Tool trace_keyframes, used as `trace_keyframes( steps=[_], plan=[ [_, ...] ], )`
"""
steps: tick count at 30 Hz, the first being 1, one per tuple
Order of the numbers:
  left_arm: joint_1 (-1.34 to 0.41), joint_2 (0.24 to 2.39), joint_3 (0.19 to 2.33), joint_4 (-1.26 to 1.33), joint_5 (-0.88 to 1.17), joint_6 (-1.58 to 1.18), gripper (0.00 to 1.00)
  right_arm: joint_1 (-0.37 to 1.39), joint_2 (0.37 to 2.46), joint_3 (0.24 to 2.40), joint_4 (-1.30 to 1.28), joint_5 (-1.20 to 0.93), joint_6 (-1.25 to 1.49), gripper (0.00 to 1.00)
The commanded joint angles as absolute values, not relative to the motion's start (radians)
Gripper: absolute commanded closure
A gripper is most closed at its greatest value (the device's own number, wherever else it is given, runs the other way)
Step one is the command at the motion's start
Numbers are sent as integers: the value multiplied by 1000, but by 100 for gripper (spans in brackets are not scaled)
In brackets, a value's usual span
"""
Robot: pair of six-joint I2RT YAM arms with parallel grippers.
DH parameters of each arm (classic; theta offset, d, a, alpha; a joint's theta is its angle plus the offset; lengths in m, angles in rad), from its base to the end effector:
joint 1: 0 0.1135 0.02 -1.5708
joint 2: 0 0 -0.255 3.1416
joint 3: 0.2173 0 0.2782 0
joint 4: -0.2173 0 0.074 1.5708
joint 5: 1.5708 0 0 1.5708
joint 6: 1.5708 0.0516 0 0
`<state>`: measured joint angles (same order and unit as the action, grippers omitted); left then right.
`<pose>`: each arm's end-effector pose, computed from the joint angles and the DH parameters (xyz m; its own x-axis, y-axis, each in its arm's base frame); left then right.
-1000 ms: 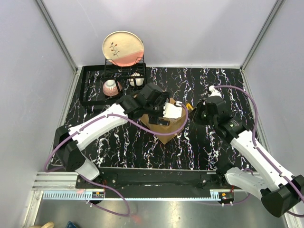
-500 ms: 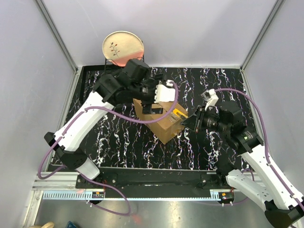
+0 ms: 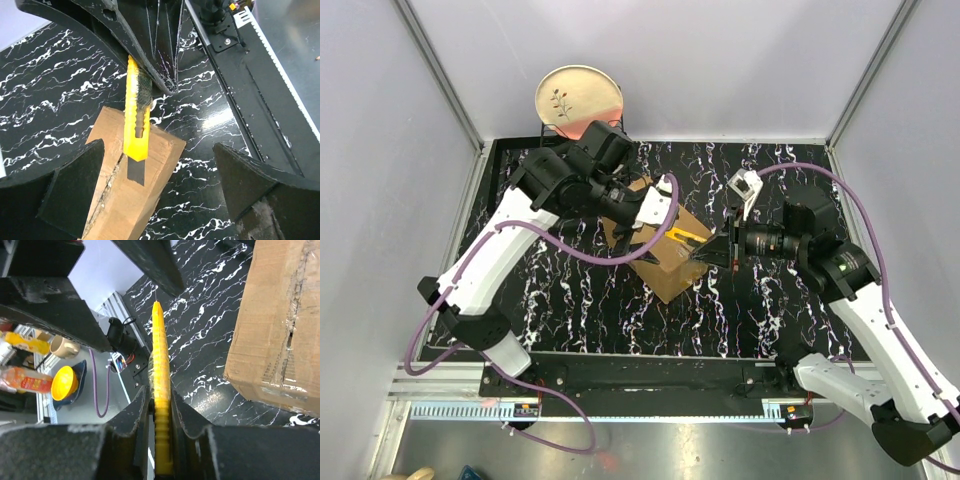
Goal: Unpack the express box
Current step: Adjust the knife.
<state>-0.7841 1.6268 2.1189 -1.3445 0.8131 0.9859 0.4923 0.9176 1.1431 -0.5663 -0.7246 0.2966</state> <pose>0.1983 -0.2507 0.4669 0.3926 0.4177 -0.8194 0.8993 -0.3611 0.2468 0.1800 0.1353 0.3976 -0.5460 -0.0445 -0.8366 -0.7788 0.3948 0.4873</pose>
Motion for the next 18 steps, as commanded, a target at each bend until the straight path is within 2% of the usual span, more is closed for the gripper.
trace_keyframes(
  steps=[1, 5, 9, 12, 13, 18],
  plan=[
    [-787, 1657, 2157, -1436, 907, 959, 1, 526, 940, 1239, -687, -724, 114, 100],
    [-787, 1693, 2181, -1436, 908, 914, 6, 633, 960, 1272, -753, -614, 37, 100],
    [-787, 1724, 2206, -1439, 910, 881, 17, 719, 991, 1307, -801, -444, 5, 100],
    [-787, 1744, 2210, -1469, 907, 880, 39, 739, 982, 1325, -805, -387, -35, 100],
    [-787, 1759, 2215, -1485, 907, 891, 50, 741, 974, 1336, -810, -377, -41, 100],
    [-792, 1773, 2218, -1545, 917, 902, 68, 744, 971, 1374, -830, -313, -67, 100]
  ],
)
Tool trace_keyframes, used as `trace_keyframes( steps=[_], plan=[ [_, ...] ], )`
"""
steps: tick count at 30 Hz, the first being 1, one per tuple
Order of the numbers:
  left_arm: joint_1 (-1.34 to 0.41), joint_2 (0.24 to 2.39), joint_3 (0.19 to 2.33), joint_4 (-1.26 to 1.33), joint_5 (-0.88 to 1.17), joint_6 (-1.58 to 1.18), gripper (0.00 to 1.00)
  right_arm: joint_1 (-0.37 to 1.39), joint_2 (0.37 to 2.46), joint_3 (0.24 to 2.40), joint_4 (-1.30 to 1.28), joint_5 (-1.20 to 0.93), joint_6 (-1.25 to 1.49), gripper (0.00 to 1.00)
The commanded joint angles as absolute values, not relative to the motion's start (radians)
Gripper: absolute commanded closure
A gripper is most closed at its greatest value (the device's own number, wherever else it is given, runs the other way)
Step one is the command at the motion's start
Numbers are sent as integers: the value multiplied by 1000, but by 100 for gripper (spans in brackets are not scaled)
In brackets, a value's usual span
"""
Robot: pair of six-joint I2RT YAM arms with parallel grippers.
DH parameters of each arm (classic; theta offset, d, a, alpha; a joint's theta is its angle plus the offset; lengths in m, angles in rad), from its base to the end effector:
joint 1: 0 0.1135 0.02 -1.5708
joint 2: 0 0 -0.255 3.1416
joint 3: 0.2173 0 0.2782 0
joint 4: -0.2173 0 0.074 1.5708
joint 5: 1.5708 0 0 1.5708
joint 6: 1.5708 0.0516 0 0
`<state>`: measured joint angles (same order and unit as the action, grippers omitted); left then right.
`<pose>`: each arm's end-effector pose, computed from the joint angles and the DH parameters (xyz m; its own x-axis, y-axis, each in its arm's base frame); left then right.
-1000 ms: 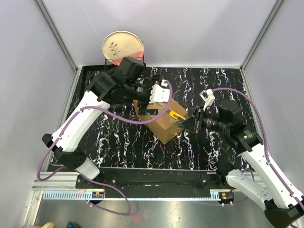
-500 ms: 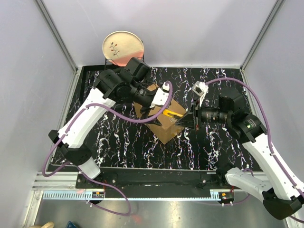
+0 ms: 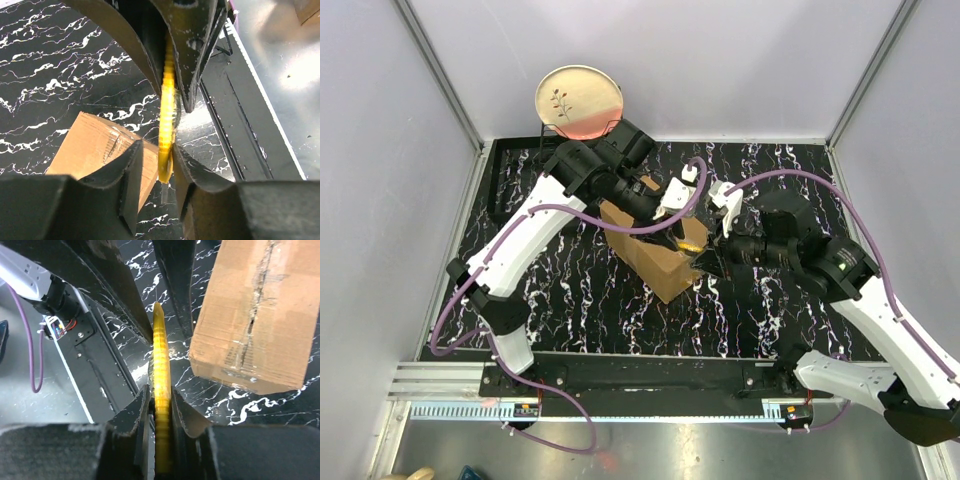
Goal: Unpack the express box
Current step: Adjust the knife.
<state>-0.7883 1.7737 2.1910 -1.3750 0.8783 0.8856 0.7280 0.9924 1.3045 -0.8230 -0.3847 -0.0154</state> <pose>0.2235 -0.2811 0.4407 0.2274 0.4724 -0.8515 0.9306 -0.3630 0.0472 0.1566 0.1655 0.4079 -0.3517 -0.3326 -0.8750 -0.8666 0.4691 0.1700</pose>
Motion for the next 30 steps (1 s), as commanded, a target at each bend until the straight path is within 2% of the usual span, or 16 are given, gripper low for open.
trace_keyframes(
  steps=[1, 5, 6, 9, 15, 16, 17, 18, 19, 21, 23, 25, 28, 30],
  plan=[
    [-796, 1769, 2214, -1545, 917, 907, 69, 744, 974, 1385, -828, -313, -67, 100],
    [-814, 1767, 2198, -1545, 914, 905, 69, 749, 986, 1402, -812, -314, -67, 100],
    [-816, 1767, 2194, -1545, 913, 905, 72, 750, 985, 1402, -805, -318, -64, 100],
    [-816, 1769, 2195, -1545, 916, 907, 100, 749, 980, 1402, -787, -330, -61, 100],
    [-815, 1770, 2183, -1546, 962, 888, 100, 750, 974, 1382, -764, -328, -46, 97],
    [-813, 1766, 2162, -1545, 969, 890, 100, 750, 953, 1368, -753, -318, -43, 93],
    [-811, 1761, 2145, -1533, 991, 884, 100, 750, 939, 1361, -732, -304, -38, 82],
    [-807, 1747, 2126, -1517, 1005, 849, 100, 750, 924, 1344, -718, -275, -31, 77],
    [-793, 1737, 2081, -1462, 1023, 819, 100, 750, 889, 1333, -704, -258, -26, 63],
    [-767, 1706, 2033, -1387, 1100, 700, 100, 749, 853, 1307, -663, -220, -9, 49],
    [-720, 1678, 1961, -1203, 1170, 574, 100, 749, 804, 1290, -620, -192, -5, 46],
    [-689, 1632, 1887, -997, 1203, 390, 100, 750, 769, 1269, -591, -161, 28, 38],
    [-681, 1621, 1890, -913, 1244, 270, 100, 750, 752, 1259, -554, -130, 46, 28],
    [-677, 1612, 1884, -856, 1244, 176, 100, 750, 747, 1249, -540, -121, 61, 25]
  ],
)
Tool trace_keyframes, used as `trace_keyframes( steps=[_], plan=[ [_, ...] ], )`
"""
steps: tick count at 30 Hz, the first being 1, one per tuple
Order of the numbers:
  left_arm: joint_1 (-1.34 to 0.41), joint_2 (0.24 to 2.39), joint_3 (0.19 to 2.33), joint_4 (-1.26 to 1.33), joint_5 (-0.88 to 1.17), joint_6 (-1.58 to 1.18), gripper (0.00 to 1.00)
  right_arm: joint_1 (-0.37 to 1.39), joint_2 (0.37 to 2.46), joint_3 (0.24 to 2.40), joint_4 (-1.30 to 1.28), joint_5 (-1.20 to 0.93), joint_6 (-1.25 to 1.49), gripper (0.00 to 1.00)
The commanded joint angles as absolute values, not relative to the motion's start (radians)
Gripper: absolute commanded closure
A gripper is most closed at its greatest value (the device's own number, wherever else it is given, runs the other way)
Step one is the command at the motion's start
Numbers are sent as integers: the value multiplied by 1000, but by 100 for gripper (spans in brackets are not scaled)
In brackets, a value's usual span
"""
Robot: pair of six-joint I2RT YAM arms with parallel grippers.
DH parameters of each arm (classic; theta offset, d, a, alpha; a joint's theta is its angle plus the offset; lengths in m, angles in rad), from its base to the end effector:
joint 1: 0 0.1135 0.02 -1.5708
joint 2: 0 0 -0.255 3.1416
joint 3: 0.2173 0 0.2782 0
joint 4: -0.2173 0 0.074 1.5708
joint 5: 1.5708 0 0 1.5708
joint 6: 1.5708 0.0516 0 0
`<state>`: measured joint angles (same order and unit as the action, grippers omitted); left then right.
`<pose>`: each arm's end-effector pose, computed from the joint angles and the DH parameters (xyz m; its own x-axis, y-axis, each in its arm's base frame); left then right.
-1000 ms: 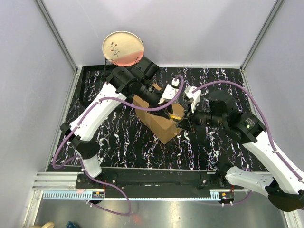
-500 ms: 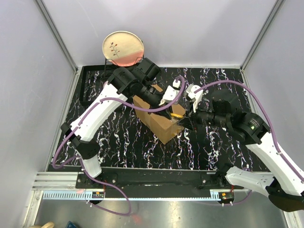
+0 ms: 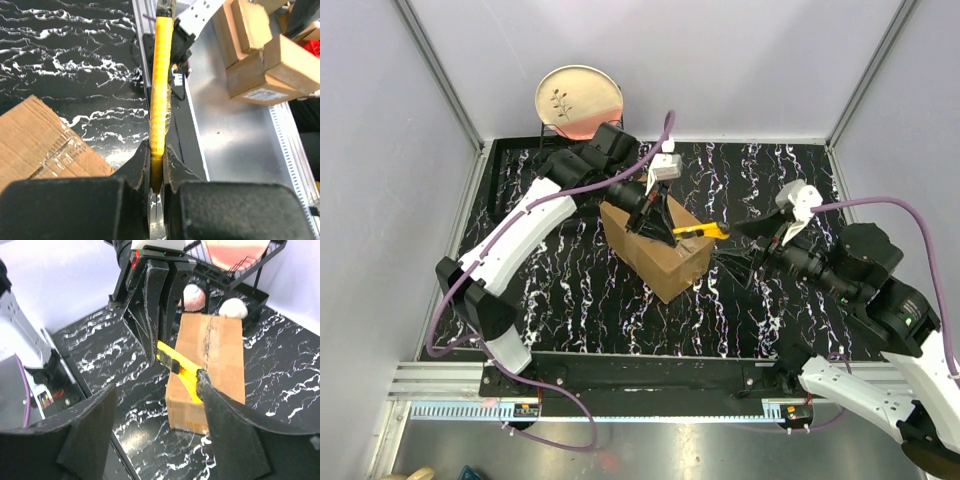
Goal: Unpack the express box
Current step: Adjust the knife.
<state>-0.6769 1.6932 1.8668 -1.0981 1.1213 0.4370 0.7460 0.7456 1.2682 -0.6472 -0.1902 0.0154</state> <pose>0.2565 -0.2657 0.3956 -0.2697 0.4526 -0.8499 0.8930 -0.2126 -0.3966 0.1122 0.1170 0.4586 -0.1036 -0.0752 -0.9918 -0.8027 0.5951 0.0388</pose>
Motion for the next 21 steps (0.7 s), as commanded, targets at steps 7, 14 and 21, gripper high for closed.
trace_keyframes(
  steps=[7, 14, 21],
  plan=[
    [-661, 1580, 1842, -692, 1282, 34, 100, 747, 709, 1135, -376, -104, 144, 12],
    [-650, 1543, 1816, -675, 1301, 21, 100, 749, 761, 1141, -255, -198, 189, 11],
    [-640, 1523, 1790, -589, 1298, -63, 100, 747, 827, 1173, -130, -336, 229, 21]
  ],
)
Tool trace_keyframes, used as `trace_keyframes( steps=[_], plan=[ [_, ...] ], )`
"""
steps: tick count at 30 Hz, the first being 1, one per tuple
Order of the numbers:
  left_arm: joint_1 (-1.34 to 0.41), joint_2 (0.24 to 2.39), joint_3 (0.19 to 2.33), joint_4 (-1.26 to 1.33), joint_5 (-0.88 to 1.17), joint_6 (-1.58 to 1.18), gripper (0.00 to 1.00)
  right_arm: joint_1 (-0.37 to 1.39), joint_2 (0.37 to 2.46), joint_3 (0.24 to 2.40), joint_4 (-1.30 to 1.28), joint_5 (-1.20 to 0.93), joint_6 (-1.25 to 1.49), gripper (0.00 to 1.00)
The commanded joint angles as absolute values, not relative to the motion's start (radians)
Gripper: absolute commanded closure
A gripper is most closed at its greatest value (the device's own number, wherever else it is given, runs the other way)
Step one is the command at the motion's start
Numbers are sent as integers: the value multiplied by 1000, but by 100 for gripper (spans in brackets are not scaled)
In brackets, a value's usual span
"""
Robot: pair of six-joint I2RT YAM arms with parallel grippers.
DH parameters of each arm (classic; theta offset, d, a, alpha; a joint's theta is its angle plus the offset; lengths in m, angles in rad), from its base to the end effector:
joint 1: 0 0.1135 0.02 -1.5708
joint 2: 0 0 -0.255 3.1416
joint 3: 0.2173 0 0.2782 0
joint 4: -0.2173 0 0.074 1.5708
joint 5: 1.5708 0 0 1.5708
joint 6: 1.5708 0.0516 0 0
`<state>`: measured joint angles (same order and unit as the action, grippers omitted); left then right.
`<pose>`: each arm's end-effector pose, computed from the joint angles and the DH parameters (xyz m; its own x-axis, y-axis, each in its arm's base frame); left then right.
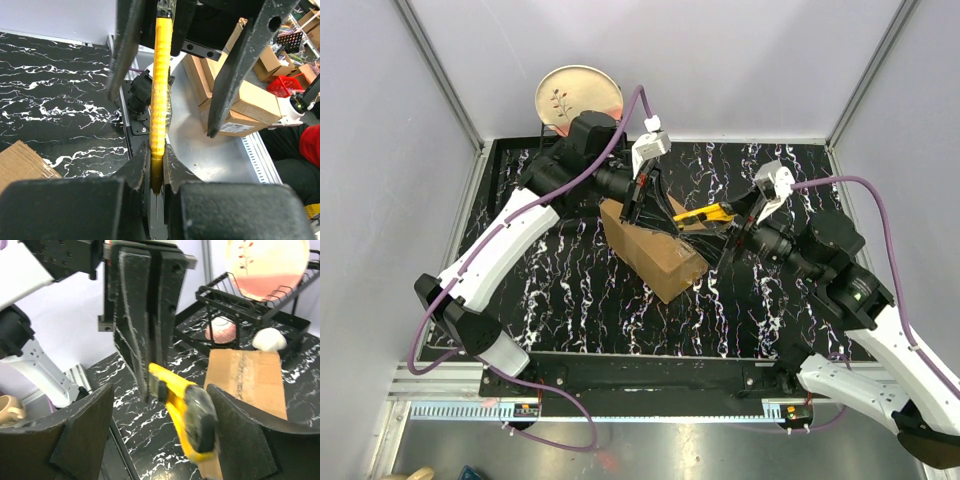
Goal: Unpack the express box
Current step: Adjust the knife.
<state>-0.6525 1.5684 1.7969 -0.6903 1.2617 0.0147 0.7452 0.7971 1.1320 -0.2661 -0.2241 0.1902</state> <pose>0.2488 -0.2520 0.4485 -0.3413 0.2664 -0.9014 0.8674 -0.2801 -0.4112 0.1412 0.1459 0.4504 -0.1062 0.1528 -0.9825 -0.8188 0.5472 0.1736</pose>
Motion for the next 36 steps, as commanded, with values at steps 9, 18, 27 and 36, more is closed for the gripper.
trace_keyframes(
  steps=[9, 18, 27, 36],
  plan=[
    [-632, 1511, 1772, -542, 1299, -98, 100, 727, 873, 1167, -52, -419, 288, 53],
    [-635, 1499, 1755, -543, 1305, -106, 100, 690, 874, 1132, 51, -393, 325, 59],
    [-635, 1497, 1752, -543, 1298, -106, 100, 667, 920, 1134, 89, -451, 353, 81],
    [-574, 1511, 1842, -679, 1086, 50, 25, 638, 855, 1088, -67, -330, 396, 100]
  ],
)
